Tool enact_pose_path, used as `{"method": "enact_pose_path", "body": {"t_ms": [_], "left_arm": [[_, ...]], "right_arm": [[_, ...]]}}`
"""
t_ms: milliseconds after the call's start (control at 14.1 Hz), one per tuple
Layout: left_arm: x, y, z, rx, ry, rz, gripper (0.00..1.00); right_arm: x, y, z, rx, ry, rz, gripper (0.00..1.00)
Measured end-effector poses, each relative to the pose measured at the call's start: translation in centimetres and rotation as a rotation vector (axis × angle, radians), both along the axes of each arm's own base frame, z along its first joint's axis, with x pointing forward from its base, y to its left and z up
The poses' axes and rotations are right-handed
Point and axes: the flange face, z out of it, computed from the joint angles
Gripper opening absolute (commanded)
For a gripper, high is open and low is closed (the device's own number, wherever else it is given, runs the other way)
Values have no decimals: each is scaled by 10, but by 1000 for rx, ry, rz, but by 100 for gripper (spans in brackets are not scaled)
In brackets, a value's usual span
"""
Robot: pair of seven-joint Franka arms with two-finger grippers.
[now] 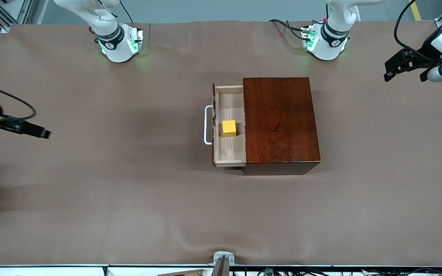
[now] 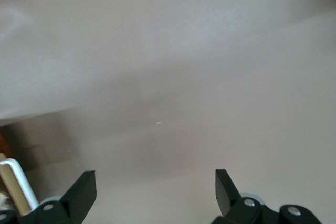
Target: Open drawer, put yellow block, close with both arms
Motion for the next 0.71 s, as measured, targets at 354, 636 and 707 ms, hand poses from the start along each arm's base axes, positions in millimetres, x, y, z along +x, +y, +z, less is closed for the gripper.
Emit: {"method": "enact_pose_path", "body": {"t_ms": [354,636,707], "left_arm": [[0,0,0,0,1,0,100],[0,0,0,0,1,-4,100],[0,0,0,0,1,-7,100]], "right_arm": [[-30,-21,48,-108,-55,196,100],[-51,-19,50,-105,-30,229,100],[-55,-17,46,-103,-27,238,100]]}}
